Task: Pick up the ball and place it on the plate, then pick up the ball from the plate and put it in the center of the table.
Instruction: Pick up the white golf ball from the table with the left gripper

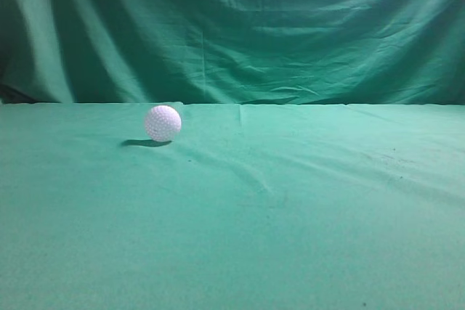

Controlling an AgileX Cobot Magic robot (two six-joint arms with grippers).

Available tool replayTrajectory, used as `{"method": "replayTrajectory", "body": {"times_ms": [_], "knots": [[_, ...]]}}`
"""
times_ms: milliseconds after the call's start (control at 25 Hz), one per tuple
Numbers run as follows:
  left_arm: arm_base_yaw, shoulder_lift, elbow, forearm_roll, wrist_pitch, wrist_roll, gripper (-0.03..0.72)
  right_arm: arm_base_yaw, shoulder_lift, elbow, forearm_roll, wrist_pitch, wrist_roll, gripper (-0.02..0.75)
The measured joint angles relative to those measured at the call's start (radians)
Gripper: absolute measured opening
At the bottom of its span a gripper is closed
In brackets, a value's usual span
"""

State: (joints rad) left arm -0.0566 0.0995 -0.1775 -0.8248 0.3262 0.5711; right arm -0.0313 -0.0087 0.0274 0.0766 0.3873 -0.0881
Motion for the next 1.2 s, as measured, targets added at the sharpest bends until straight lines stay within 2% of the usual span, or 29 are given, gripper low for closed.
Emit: {"method": "replayTrajectory", "body": {"times_ms": [240,360,480,560,680,840,1080,1200], "knots": [[0.0,0.023,-0.021,-0.217,-0.07,0.012,0.0,0.0,0.0,0.0,0.0,0.0,0.0,0.0],[0.0,0.039,-0.038,-0.239,-0.087,0.034,0.0,0.0,0.0,0.0,0.0,0.0,0.0,0.0],[0.0,0.131,-0.095,-0.231,0.02,0.105,0.0,0.0,0.0,0.0,0.0,0.0,0.0,0.0],[0.0,0.227,-0.143,-0.195,0.109,0.151,0.0,0.0,0.0,0.0,0.0,0.0,0.0,0.0],[-0.005,0.362,-0.215,-0.084,0.206,0.171,0.0,0.0,0.0,0.0,0.0,0.0,0.0,0.0],[-0.072,0.559,-0.344,0.063,0.313,0.173,0.0,0.0,0.0,0.0,0.0,0.0,0.0,0.0],[-0.157,0.849,-0.522,0.131,0.353,0.173,0.0,0.0,0.0,0.0,0.0,0.0,0.0,0.0],[-0.213,0.995,-0.598,0.205,0.353,0.15,0.0,0.0,0.0,0.0,0.0,0.0,0.0,0.0]]}}
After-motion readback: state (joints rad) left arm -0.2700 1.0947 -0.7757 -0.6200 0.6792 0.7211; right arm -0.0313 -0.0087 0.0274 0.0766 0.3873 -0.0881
